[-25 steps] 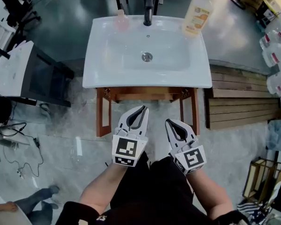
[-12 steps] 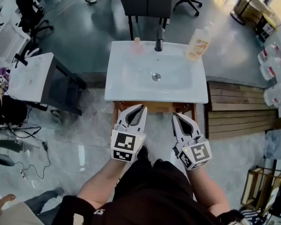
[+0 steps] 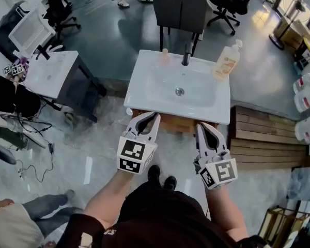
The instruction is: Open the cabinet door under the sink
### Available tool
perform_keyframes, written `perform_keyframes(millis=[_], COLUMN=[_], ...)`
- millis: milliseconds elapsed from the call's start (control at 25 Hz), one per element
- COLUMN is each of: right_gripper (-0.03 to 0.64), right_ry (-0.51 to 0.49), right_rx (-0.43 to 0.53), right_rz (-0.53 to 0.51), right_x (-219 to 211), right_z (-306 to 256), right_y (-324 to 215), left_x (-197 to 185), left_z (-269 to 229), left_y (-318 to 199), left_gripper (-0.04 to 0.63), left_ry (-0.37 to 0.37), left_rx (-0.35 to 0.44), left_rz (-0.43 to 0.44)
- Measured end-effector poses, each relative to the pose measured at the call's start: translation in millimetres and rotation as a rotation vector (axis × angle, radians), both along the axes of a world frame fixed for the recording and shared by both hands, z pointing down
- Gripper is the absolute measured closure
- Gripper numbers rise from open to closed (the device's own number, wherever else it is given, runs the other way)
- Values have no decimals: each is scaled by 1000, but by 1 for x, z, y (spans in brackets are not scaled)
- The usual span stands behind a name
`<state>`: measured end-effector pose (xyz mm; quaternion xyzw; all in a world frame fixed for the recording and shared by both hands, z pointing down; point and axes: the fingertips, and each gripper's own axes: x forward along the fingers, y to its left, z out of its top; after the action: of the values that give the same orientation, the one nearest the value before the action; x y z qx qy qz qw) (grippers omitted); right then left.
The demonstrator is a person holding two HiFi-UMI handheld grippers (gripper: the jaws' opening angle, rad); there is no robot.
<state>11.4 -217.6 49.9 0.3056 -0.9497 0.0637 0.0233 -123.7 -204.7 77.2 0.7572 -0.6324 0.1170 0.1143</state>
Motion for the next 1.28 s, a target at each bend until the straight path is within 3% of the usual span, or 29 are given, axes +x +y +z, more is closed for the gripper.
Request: perform_keyframes(millis=[200,640,1040,1280], right_gripper=[604,606,606,606], right_ry=[-21,-9,7,23], right_rx=[25,-11,18,21], right_rz=[-13,-66,-59,-64], right_x=[29,70,61,50], right_z=[-19,-6,-15,-16], right_y=[11,44,40,47], left_x=[14,69,27,20], left_z=[-7,-19,-26,-25], left_y=[16,37,50,54], left_gripper=[563,563,565,566], left_ry=[6,-9,-10,-12], left_rx=[2,19,23,17], left_rz=[-52,-65,-133,-124])
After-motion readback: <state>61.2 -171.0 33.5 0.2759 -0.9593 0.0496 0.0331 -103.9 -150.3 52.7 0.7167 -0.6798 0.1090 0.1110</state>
